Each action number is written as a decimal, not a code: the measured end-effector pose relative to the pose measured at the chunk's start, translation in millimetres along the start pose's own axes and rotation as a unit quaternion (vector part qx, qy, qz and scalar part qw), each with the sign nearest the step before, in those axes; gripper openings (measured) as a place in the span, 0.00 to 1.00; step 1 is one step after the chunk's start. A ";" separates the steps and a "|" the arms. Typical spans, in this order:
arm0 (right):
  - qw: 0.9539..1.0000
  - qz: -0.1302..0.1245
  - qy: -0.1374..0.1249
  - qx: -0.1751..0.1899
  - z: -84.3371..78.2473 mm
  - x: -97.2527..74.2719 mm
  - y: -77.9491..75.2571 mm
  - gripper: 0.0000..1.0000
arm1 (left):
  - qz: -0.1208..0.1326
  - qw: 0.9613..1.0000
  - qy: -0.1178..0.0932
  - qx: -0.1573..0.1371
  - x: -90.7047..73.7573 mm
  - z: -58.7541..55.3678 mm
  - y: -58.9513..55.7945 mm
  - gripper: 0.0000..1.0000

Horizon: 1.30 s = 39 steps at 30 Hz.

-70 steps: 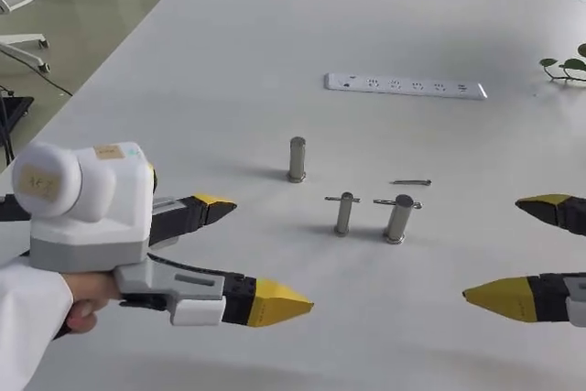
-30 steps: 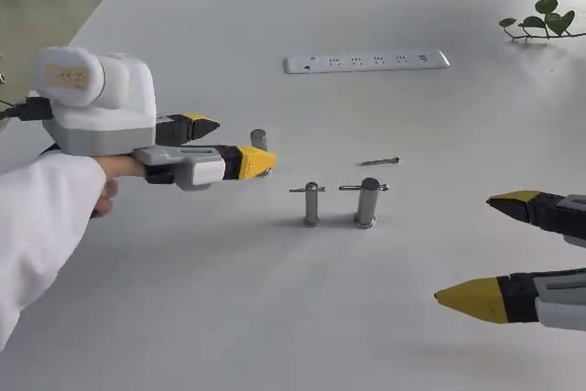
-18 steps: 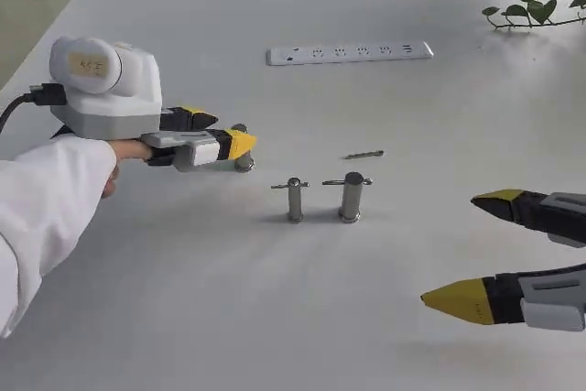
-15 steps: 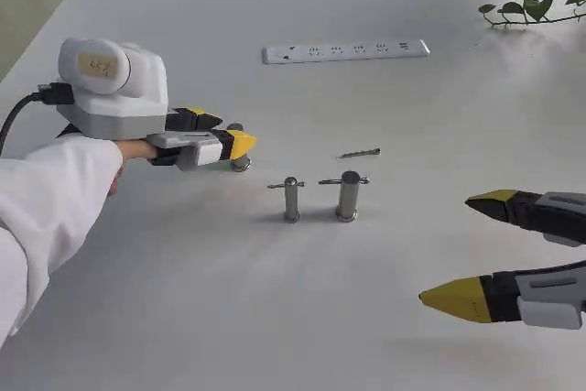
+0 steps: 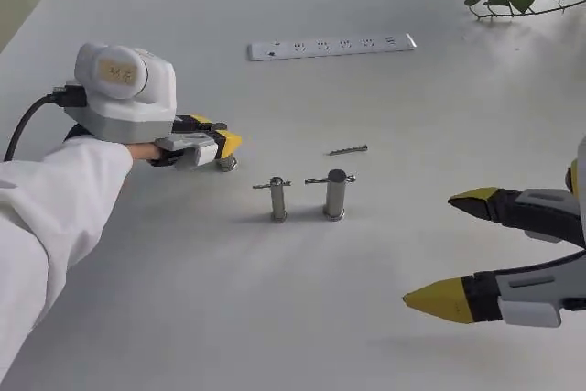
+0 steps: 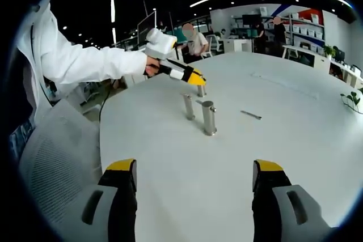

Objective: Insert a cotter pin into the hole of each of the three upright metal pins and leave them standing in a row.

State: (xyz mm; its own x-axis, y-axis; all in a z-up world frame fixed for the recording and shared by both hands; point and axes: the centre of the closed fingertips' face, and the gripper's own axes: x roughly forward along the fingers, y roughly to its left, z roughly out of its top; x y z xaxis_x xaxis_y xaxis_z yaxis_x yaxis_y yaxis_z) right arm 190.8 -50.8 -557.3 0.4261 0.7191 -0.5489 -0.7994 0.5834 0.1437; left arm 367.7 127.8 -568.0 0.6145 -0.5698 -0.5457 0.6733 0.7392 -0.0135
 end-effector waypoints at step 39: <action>1.000 0.004 -0.017 -0.018 18.1 -5.3 12.8 0.81 | -0.008 0.999 -0.027 0.037 -111.0 17.9 -67.2 0.11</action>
State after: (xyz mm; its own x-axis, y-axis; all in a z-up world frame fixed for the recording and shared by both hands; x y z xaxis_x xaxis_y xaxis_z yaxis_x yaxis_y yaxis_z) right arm 186.0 -40.4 -537.7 0.4337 0.7366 -0.5190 -0.8171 0.5643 0.1181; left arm 261.5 134.9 -491.5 0.6237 -0.6014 -0.4993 0.7103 0.7027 0.0408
